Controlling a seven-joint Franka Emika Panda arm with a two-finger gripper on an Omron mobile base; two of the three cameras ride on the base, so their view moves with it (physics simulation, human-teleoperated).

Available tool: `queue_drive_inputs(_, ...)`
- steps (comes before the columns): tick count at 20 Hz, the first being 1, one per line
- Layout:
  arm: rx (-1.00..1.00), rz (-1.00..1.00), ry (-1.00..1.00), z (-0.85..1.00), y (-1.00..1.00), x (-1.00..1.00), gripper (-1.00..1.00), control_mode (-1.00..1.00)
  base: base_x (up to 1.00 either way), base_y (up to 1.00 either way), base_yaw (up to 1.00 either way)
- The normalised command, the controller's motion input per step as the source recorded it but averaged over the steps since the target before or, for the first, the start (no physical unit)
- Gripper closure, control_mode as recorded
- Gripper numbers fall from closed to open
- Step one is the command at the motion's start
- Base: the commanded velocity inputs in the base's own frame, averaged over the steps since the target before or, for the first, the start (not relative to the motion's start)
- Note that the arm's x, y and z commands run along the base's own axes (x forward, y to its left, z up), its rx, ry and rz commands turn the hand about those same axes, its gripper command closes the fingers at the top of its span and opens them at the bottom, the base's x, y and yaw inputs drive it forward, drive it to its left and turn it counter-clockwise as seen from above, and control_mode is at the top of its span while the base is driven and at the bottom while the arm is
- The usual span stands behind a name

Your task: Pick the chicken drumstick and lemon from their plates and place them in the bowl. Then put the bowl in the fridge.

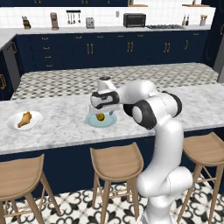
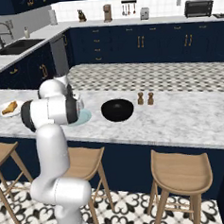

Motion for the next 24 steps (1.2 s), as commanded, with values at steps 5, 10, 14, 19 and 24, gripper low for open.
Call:
queue_drive_inputs(5, 0.00, 0.00, 0.07, -0.46, 0.28, 0.30, -1.00, -1.00, 0.00, 0.00, 0.00)
queue_drive_inputs(10, 0.00, 0.00, 0.03, -0.25, 0.06, 0.25, -1.00, -1.00, 0.00, 0.00, 0.00)
queue_drive_inputs(14, 0.00, 0.00, 0.00, -0.07, -0.03, 0.30, -1.00, -1.00, 0.00, 0.00, 0.00)
queue_drive_inputs(19, 0.00, 0.00, 0.00, -0.17, -0.03, 0.36, -1.00, -1.00, 0.00, 0.00, 0.00)
queue_drive_inputs(24, 0.00, 0.00, 0.00, -0.26, -0.02, 0.13, -1.00, -1.00, 0.00, 0.00, 0.00)
